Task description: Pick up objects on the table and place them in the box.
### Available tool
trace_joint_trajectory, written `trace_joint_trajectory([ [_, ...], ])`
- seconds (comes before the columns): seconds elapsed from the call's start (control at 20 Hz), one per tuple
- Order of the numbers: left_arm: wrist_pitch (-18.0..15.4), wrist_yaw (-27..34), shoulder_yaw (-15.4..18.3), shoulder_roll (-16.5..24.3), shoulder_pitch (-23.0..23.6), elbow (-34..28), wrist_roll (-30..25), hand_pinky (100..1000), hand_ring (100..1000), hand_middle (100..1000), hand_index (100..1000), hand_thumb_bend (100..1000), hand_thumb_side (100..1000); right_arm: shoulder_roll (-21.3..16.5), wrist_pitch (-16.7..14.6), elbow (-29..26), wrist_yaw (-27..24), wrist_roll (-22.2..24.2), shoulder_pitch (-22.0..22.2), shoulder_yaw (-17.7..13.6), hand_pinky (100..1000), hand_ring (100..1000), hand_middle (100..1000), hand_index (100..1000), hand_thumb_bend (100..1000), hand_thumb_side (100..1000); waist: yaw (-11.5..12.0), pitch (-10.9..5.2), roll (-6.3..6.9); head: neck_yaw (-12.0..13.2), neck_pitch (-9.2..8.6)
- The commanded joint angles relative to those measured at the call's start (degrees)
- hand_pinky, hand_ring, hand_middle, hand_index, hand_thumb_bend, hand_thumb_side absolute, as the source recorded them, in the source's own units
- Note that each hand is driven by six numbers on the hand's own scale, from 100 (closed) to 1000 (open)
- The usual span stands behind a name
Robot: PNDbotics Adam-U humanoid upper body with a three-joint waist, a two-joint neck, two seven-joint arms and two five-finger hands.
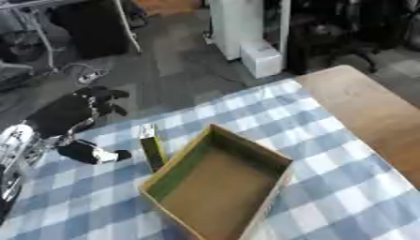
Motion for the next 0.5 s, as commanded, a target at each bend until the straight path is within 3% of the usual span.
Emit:
trace_joint_trajectory([
  [0.05, 0.11, 4.84, 0.56, 0.09, -1.26, 1.22, -0.25, 819, 779, 861, 797, 582, 859, -1.79, 0.29, -0.74, -0.29, -0.27, -1.04, -0.67, 446, 409, 437, 614, 100, 994, -0.15, -0.67, -0.34, 0.68, -0.29],
  [0.5, 0.21, 12.73, 0.28, -1.87, -1.11, 2.32, -2.99, 790, 751, 851, 809, 598, 853, -1.63, 1.26, -0.74, -0.61, -0.92, -2.06, -0.78, 446, 409, 437, 617, 100, 997, -0.68, -0.38, -0.15, 1.12, -0.56],
])
